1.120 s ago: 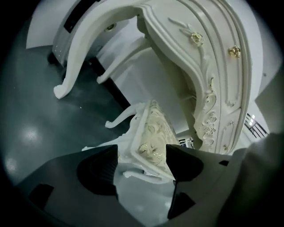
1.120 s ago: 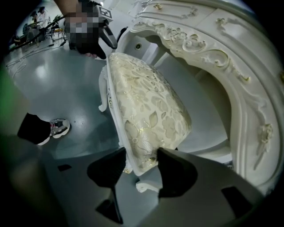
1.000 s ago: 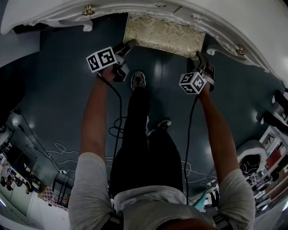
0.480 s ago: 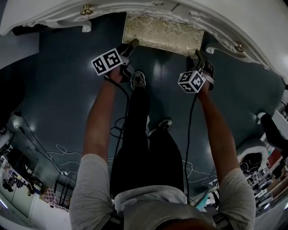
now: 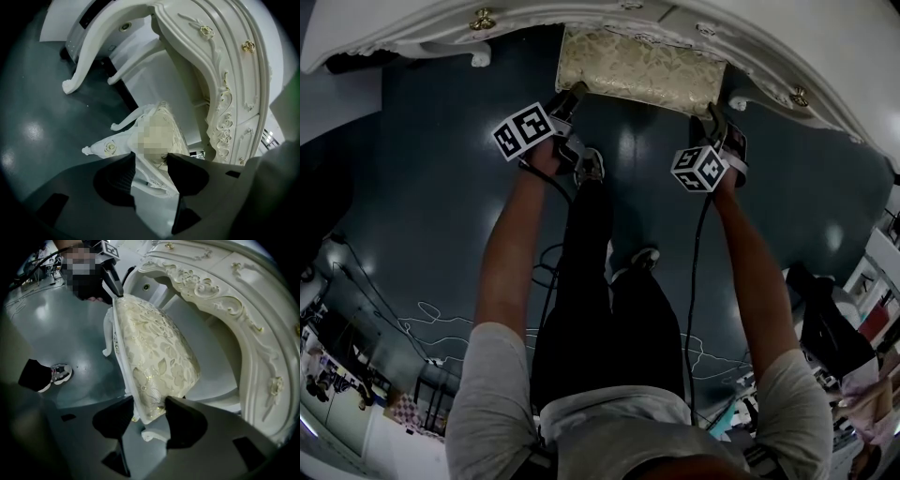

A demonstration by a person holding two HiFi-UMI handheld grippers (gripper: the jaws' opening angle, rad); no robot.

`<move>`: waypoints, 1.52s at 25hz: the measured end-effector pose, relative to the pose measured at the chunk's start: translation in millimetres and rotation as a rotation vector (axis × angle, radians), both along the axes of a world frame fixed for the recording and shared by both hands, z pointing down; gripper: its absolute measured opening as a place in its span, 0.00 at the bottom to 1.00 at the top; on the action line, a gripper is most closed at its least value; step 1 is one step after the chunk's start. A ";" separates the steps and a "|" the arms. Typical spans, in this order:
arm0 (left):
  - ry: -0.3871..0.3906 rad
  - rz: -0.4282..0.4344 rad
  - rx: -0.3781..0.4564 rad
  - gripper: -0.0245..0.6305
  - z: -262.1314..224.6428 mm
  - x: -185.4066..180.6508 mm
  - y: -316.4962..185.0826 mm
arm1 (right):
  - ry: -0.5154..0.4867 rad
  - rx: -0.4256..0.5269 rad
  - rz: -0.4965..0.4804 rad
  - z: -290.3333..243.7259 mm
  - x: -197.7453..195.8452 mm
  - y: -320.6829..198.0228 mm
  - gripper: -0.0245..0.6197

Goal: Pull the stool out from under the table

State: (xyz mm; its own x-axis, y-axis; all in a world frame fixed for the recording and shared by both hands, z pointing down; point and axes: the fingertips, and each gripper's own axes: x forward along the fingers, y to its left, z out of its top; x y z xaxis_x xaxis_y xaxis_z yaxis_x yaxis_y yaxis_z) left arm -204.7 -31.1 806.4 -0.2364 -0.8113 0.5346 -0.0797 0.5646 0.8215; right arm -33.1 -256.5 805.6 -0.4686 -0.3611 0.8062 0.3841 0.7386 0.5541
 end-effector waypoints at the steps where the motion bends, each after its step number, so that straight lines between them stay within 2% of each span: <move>1: 0.006 0.002 0.004 0.37 -0.2 -0.5 -0.8 | 0.001 -0.001 0.000 -0.3 -0.3 -0.2 0.39; 5: 0.061 -0.008 0.041 0.41 3.3 0.4 -5.9 | 0.007 -0.008 0.010 1.9 1.5 0.7 0.40; 8: 0.135 -0.090 0.132 0.43 9.3 4.4 -7.8 | 0.008 -0.011 0.013 3.4 1.4 0.9 0.40; 11: 0.141 -0.107 0.218 0.43 5.1 0.1 -12.0 | 0.005 -0.021 0.005 4.8 0.7 1.5 0.40; 12: 0.139 -0.113 0.252 0.53 0.4 -3.4 -14.6 | 0.002 -0.024 0.002 4.6 0.2 1.4 0.40; 14: 0.141 -0.133 0.294 0.56 -3.7 -6.6 -16.3 | 0.000 -0.025 0.002 4.1 -0.2 1.1 0.40; 16: 0.142 -0.131 0.254 0.56 2.3 -5.1 -14.5 | -0.001 -0.022 0.007 4.1 0.5 1.9 0.40; 18: 0.132 -0.133 0.195 0.47 8.0 -7.1 -13.0 | -0.009 -0.018 0.007 3.6 -0.4 3.4 0.40; 20: 0.120 -0.160 0.173 0.43 7.2 -11.9 -12.2 | -0.017 -0.015 0.002 2.3 -3.0 5.5 0.39; 27: 0.152 -0.177 0.191 0.34 5.9 -10.6 -8.5 | -0.022 -0.011 0.004 1.0 -0.6 9.5 0.38; 38: 0.148 -0.194 0.170 0.33 5.8 4.1 7.4 | -0.040 -0.023 -0.003 -0.3 15.6 25.5 0.37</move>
State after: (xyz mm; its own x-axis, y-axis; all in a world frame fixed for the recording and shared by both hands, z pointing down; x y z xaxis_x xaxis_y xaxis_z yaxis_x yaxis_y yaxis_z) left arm -200.6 -23.7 812.2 -0.3255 -0.8397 0.4347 0.1435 0.4106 0.9005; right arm -17.6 -231.0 805.3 -0.5013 -0.3415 0.7950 0.3643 0.7501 0.5519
